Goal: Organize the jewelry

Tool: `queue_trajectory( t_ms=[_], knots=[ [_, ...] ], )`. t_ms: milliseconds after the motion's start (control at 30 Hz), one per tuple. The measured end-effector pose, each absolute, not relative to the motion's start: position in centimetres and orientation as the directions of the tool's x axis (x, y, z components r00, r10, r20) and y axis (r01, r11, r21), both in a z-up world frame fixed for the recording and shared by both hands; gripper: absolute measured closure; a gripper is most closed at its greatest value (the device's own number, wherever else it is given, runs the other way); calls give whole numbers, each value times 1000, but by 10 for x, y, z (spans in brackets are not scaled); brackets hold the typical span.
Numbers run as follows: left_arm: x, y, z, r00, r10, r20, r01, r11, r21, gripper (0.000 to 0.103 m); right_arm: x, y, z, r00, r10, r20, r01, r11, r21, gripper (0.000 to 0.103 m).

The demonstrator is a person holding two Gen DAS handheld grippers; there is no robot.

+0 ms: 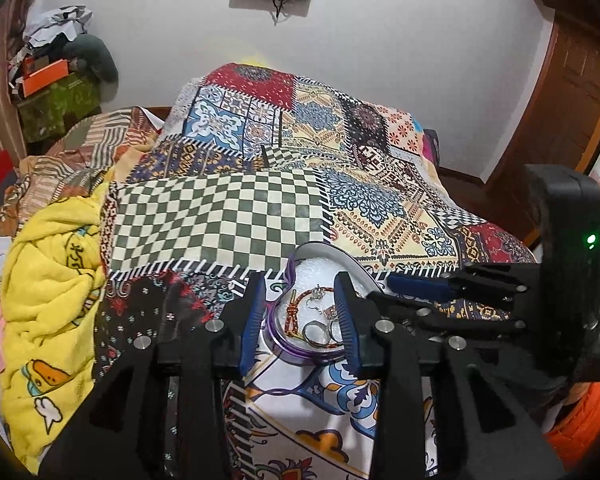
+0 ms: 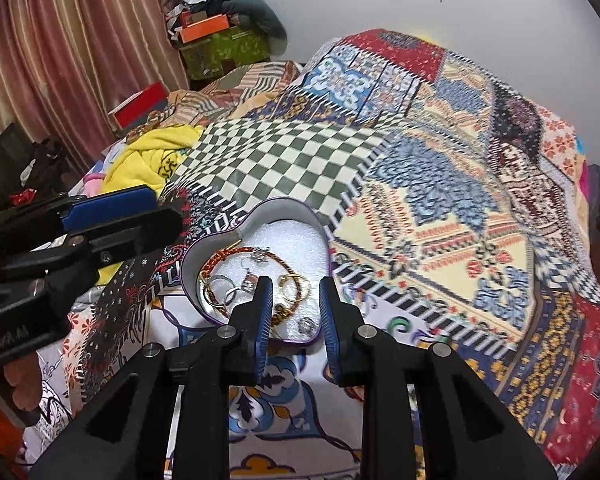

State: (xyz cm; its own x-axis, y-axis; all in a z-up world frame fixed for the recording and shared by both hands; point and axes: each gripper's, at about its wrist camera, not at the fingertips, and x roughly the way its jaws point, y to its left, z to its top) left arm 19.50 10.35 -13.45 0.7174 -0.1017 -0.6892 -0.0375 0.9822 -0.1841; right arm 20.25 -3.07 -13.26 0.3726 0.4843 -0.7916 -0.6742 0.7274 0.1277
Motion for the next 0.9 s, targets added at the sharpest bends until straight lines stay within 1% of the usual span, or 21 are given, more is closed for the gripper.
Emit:
queue_trajectory(
  t_ms=[200,300,367,400,433,633,900],
  knots=[
    [183,94,-123,727,-88,-681,-30,987,-160,69,200,-59,-110,423,481,-768,-634,762,128,81],
    [177,84,-120,728,-82,-680,-20,990,-141,69,199,-79,-101,451,472,-758,-603,787,131,79],
    [173,77,-120,725,-90,-683,-7,990,-138,68,199,-92,-97,465,465,-753,-582,802,136,71],
    [172,73,-122,721,-99,-686,2,990,-142,68,198,-98,-96,471,462,-751,-570,809,140,65],
    [172,69,-123,716,-106,-690,7,989,-144,68,198,-105,-96,479,457,-749,-557,818,142,61],
    [170,46,-144,669,-135,-731,37,988,-148,68,193,-129,-107,476,416,-775,-510,849,142,61],
    [175,23,-180,595,-192,-780,70,980,-188,68,190,-138,-145,411,350,-842,-506,856,109,61]
  ],
)
